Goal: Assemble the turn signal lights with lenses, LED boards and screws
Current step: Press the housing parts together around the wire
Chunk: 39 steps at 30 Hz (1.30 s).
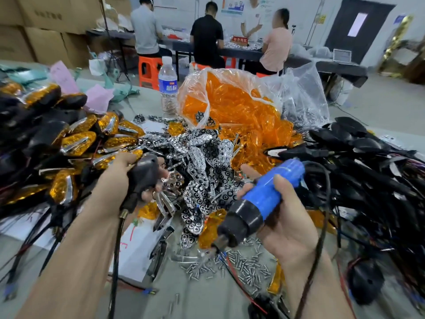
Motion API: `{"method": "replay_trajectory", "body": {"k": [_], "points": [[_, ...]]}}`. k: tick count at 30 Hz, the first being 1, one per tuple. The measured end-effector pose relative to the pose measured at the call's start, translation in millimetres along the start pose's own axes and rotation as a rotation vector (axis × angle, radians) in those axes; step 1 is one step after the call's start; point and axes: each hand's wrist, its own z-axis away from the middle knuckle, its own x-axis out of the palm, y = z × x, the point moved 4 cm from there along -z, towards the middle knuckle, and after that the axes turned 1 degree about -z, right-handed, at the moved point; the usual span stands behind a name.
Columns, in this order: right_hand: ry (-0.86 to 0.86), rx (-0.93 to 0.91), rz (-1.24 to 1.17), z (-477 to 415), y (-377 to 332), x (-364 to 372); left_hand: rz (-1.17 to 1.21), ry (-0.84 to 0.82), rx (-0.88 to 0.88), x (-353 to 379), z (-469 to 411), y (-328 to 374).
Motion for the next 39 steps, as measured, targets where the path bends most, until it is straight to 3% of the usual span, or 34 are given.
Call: {"method": "replay_trajectory", "body": {"k": [1, 3, 6, 8, 10, 14, 20, 23, 26, 30, 35, 39], "points": [[0.135, 0.026, 0.080, -3.0, 4.1, -3.7, -0.116, 0.113, 0.108, -9.2, 3.2, 8.2], [0.382, -0.034, 0.478, -6.7, 3.0, -10.6, -0.499, 0.356, 0.438, -22.1, 9.8, 28.6], [0.602, -0.150, 1.120, -4.3, -3.9, -12.0, -1.075, 0.379, 0.850, -18.5, 15.5, 49.5], [0.650, -0.103, 1.254, -1.6, -5.7, -15.2, -1.410, 0.492, 0.928, -26.0, 2.5, 56.7], [0.664, -0.052, 1.323, 1.2, -7.7, -18.5, -1.553, 0.534, 0.915, -35.4, -17.2, 58.8], [0.822, -0.036, 1.568, 6.5, -16.1, -25.9, -1.443, 0.332, 0.922, -56.4, -61.9, 37.0], [0.877, 0.103, 2.018, 6.5, -14.5, -25.5, -1.338, 0.377, 0.907, -66.5, -73.4, 37.6], [0.917, -0.165, 2.075, 8.1, -16.7, -11.5, -1.394, 0.353, 0.979, -45.9, -47.8, 36.1], [0.713, -0.433, 1.989, 5.1, -7.8, 9.6, -1.498, 0.246, 1.072, -1.4, -14.4, 17.5], [0.353, -0.254, 2.126, -3.4, 32.4, 21.9, -1.403, 0.039, 1.035, 49.4, 9.3, -24.6], [0.303, -0.230, 2.176, -1.0, 41.7, 16.6, -1.214, -0.098, 0.961, 72.0, 22.3, -67.3], [0.227, -0.210, 2.142, -2.3, 41.6, 13.0, -1.306, -0.145, 0.908, 67.2, 19.4, -82.5]]}}
